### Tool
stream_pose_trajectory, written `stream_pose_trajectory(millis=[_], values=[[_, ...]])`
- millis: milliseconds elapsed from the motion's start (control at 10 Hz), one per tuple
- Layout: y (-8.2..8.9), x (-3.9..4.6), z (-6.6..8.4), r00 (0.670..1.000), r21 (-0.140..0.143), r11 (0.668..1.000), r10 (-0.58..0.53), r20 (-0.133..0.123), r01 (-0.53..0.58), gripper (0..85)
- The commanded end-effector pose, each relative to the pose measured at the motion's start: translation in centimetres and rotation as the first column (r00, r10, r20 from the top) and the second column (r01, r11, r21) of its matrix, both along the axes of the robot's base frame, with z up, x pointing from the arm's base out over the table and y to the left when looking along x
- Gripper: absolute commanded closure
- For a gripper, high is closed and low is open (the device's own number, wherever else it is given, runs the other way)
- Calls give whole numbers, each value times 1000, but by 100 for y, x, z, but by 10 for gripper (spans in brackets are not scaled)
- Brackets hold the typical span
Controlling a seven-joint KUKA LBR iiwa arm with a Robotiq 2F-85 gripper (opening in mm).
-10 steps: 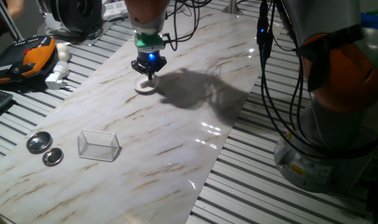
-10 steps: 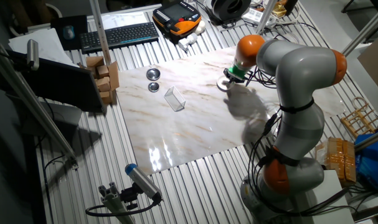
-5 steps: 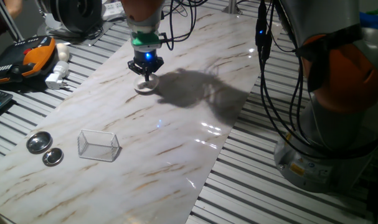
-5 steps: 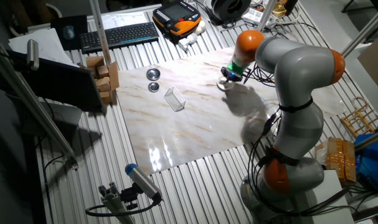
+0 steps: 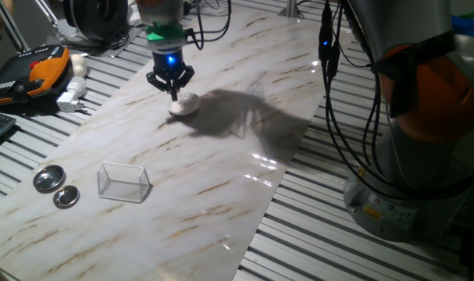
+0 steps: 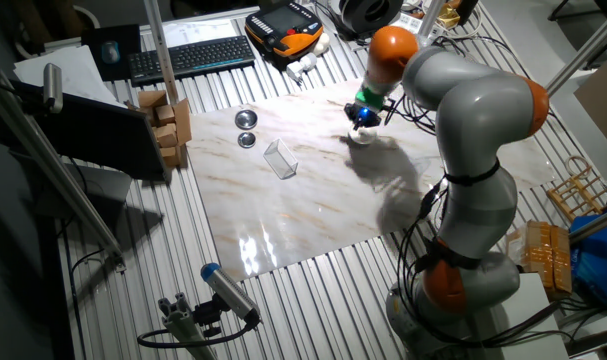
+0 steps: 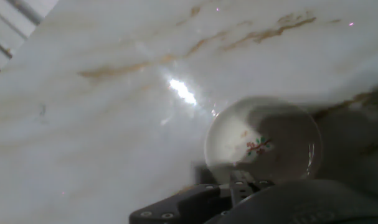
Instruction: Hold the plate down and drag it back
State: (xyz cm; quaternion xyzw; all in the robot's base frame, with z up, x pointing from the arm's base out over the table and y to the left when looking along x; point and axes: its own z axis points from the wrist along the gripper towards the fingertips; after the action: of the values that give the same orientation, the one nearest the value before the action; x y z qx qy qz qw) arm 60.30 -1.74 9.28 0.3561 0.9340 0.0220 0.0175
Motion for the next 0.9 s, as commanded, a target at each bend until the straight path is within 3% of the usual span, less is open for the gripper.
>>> stream_pose_trajectory(millis=[0,200,300,400,600,800], values=[[381,-91,63,985,-6,985,172,-10,-172,850],[573,-252,211,968,4,968,250,-32,-250,850],[659,-364,231,961,-3,961,276,-28,-276,850],[740,-482,254,945,-30,945,326,-29,-327,850],[851,-626,295,930,-1,931,366,-19,-366,850],[903,-786,329,900,-17,900,436,-26,-436,850]])
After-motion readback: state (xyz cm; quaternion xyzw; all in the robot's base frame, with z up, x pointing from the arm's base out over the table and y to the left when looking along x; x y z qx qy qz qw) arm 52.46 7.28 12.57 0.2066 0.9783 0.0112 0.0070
